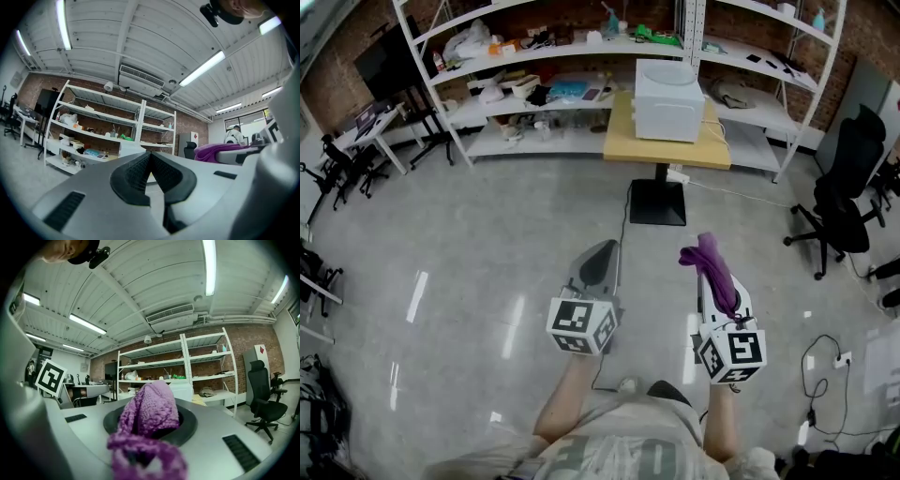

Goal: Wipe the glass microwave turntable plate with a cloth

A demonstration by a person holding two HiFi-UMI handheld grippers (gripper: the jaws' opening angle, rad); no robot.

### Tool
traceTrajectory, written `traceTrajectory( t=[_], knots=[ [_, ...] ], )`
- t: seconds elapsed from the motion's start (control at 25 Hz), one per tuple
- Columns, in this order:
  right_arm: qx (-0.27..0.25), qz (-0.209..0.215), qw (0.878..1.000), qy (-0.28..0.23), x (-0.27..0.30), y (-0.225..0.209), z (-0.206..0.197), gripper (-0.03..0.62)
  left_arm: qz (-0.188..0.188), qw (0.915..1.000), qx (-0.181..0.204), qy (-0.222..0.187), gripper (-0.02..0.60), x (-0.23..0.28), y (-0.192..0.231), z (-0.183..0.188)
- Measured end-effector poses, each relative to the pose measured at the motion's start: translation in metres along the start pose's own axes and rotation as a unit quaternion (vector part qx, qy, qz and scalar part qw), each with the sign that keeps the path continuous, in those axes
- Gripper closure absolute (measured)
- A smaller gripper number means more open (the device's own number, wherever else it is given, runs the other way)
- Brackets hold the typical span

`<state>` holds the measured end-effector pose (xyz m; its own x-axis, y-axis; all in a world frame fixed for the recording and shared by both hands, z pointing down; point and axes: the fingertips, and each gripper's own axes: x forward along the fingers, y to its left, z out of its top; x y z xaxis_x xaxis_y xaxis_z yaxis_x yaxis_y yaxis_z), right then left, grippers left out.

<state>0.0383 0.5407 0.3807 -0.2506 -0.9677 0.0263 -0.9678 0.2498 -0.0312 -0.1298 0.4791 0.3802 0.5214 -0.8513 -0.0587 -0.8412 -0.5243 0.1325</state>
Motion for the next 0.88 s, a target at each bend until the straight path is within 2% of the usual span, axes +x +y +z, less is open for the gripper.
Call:
traceTrajectory(
  t=[0.08, 0.24, 0.44, 0.64, 0.88],
  knots=[
    [0.003, -0.007, 1.000, 0.007, 0.004, -0.001, -0.006, 0.540, -0.013, 0.9999, -0.007, 0.006, 0.580, 0.010, -0.004, -0.006],
    [0.009, -0.010, 1.000, 0.013, 0.015, -0.005, -0.010, 0.540, -0.045, 0.9989, 0.008, 0.015, 0.581, 0.027, -0.012, -0.011],
    [0.029, -0.024, 0.999, 0.039, 0.051, -0.038, -0.030, 0.540, -0.044, 0.9985, -0.011, 0.031, 0.580, 0.068, 0.004, -0.035],
    [0.023, -0.014, 0.999, 0.033, 0.123, -0.092, -0.038, 0.540, -0.024, 0.9993, -0.014, 0.024, 0.581, 0.146, 0.030, -0.055],
    [0.019, 0.002, 0.999, 0.036, 0.231, -0.157, -0.029, 0.540, -0.013, 0.9999, 0.004, -0.008, 0.580, 0.257, 0.064, -0.027]
  ],
)
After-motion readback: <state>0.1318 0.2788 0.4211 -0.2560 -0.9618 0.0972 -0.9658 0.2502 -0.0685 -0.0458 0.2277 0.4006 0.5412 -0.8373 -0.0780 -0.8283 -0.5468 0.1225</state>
